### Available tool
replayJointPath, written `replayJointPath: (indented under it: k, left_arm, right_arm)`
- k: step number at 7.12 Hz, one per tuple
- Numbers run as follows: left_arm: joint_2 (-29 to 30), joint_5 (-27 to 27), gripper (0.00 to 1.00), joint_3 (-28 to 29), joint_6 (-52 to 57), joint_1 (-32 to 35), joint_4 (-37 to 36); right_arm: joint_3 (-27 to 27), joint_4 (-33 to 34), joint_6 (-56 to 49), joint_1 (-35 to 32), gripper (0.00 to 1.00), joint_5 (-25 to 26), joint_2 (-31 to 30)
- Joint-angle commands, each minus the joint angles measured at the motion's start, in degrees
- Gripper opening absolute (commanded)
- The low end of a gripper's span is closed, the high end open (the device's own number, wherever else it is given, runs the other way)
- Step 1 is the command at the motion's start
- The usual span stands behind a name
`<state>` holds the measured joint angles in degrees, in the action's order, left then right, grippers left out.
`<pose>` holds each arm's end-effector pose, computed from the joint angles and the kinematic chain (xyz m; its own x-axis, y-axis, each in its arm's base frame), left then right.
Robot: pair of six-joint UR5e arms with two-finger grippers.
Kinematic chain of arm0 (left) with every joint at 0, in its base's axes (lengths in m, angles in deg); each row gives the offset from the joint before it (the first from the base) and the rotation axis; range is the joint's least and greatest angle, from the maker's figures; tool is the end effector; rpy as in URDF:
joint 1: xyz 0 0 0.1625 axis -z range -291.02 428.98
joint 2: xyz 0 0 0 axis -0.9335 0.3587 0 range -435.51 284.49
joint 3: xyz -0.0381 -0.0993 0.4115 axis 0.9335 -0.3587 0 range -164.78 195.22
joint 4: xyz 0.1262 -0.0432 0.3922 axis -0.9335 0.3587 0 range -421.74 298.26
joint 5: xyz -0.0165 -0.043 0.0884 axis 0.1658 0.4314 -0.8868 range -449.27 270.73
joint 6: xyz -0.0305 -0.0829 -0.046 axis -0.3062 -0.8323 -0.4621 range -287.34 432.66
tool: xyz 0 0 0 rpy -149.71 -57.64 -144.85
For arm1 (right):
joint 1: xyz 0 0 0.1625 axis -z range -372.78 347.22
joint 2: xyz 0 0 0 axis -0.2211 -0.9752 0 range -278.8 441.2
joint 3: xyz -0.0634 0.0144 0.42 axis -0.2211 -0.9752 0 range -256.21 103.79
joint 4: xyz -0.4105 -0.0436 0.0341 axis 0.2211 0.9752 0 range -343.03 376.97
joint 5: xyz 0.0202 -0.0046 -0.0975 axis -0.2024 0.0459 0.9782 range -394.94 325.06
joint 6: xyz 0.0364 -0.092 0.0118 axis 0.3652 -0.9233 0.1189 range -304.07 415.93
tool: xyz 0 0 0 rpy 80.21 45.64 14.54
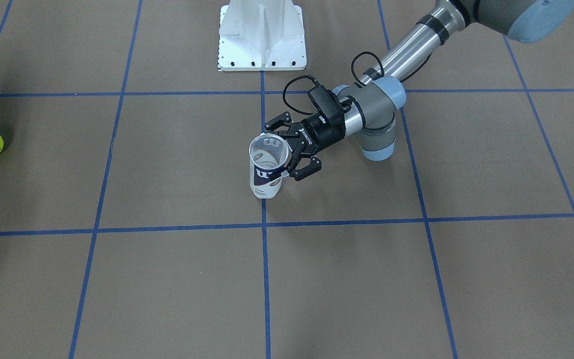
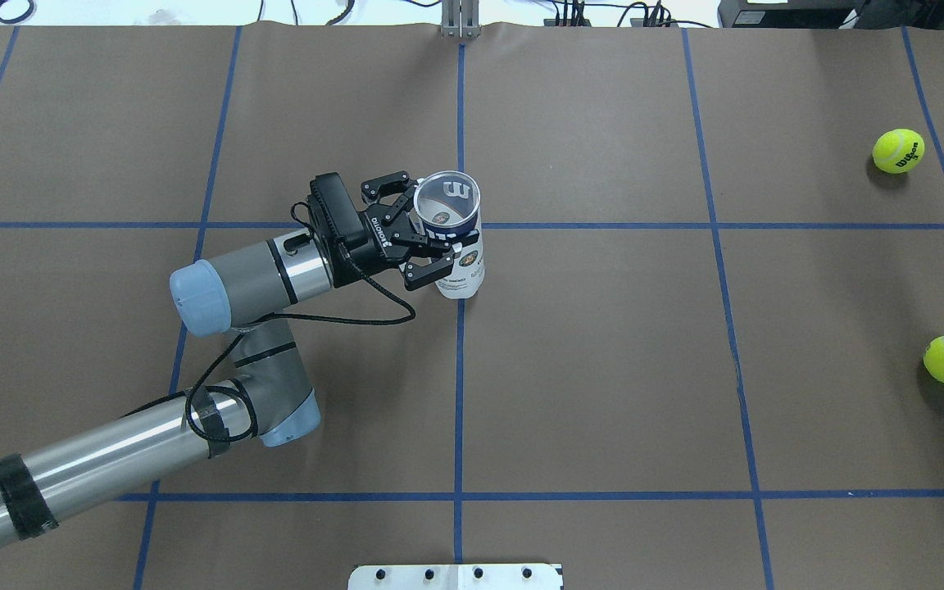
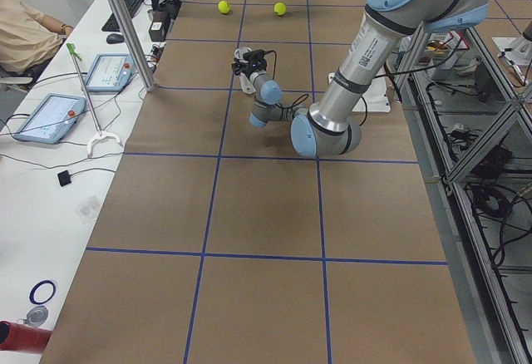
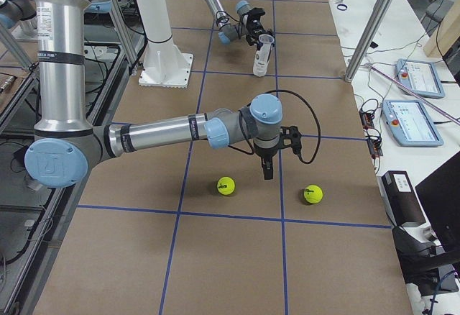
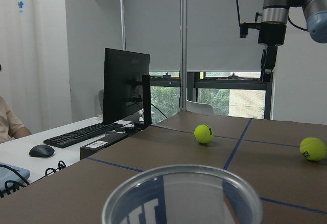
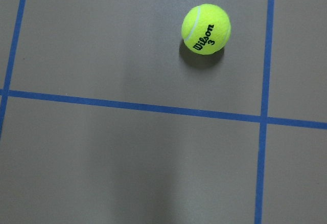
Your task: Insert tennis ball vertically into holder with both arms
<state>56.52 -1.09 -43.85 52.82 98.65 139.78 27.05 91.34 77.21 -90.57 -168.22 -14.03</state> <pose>0.5402 -0.4649 0.2651 0.3283 0.8950 -0.3020 0.6166 0.0392 0.7863 -0.0359 -0.4731 0.5573 0.6791 -0.0690 0.7308 -0.0569 0.9876 0.1461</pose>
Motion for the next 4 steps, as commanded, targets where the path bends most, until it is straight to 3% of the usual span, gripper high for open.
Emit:
replayJointPath:
  k: [1,4]
  left_arm:
    - [-0.10,0.06,0.82,-0.26,-0.02,-0.05,-0.25]
    - [-0.19,0.06,0.84,-0.17,0.42,-0.13,-0.17]
  right_arm:
    - [0.10,-18.40,14.61,8.40,0.99,5.79,-9.14]
    - [0.19,-22.33,17.37,13.52,0.99,9.59,-12.96]
